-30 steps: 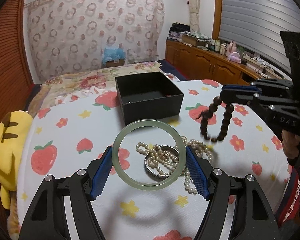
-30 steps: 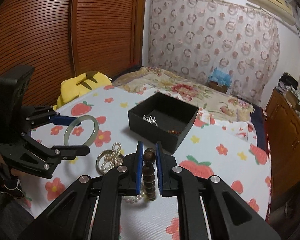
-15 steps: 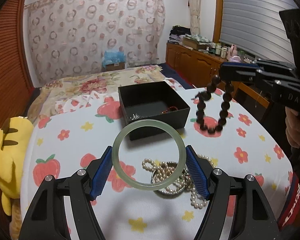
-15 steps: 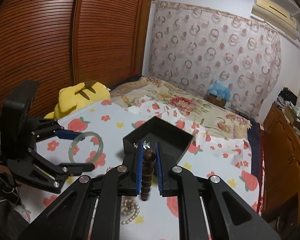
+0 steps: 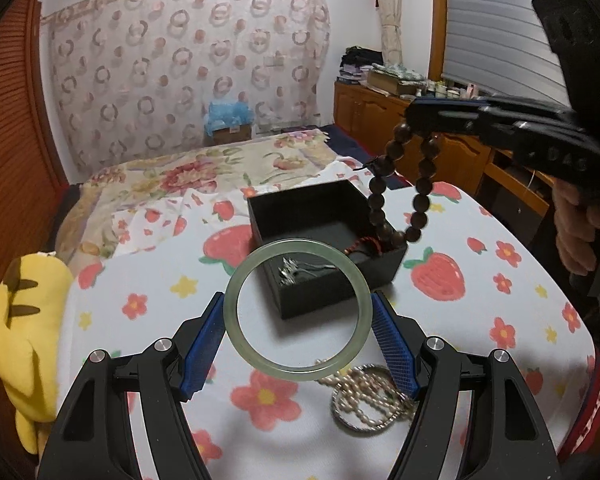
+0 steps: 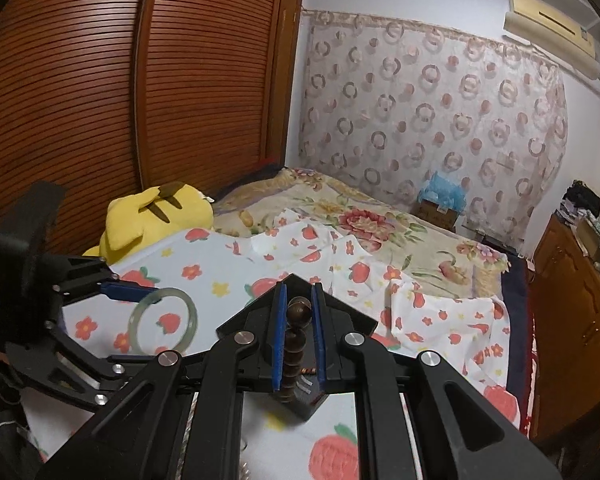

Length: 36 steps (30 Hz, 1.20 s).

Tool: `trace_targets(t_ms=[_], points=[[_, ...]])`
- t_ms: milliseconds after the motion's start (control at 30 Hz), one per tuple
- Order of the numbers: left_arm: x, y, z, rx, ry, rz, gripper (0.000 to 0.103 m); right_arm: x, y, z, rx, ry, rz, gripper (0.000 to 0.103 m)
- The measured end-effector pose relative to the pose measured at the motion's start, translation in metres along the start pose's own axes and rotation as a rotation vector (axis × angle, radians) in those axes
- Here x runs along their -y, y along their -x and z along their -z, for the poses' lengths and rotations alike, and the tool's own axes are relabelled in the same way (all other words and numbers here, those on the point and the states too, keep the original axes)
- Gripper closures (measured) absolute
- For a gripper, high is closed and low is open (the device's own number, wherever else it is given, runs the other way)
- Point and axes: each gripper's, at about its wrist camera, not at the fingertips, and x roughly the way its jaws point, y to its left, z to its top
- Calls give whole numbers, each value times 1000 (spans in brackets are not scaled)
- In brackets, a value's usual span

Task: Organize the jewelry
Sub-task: 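Lift the jade bangle with the left gripper while the right gripper carries beads over the box, then lower the jade bangle into the box with the left gripper while the right gripper releases the beads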

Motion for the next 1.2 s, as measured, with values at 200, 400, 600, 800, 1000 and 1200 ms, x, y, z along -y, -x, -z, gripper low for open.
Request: trace_targets(t_ms=[200, 400, 600, 800, 1000, 1200], points=[[-10, -12, -20, -2, -10, -16, 34, 18, -36, 4, -34, -31, 2, 89], [-13, -36, -37, -19, -18, -7, 34, 35, -65, 14, -73, -74, -2, 88], [-10, -62, -49, -41, -28, 8, 34, 54, -73, 22, -85, -121, -1, 88], [-4, -91, -60, -67, -44, 18, 34, 67, -69, 33, -101, -133, 26, 88], [5, -114, -63, -97, -73, 18, 34, 74, -66, 49, -123, -140, 44, 88], [8, -124, -63, -114, -80, 9, 34, 75, -64, 52, -123, -142, 41, 88]])
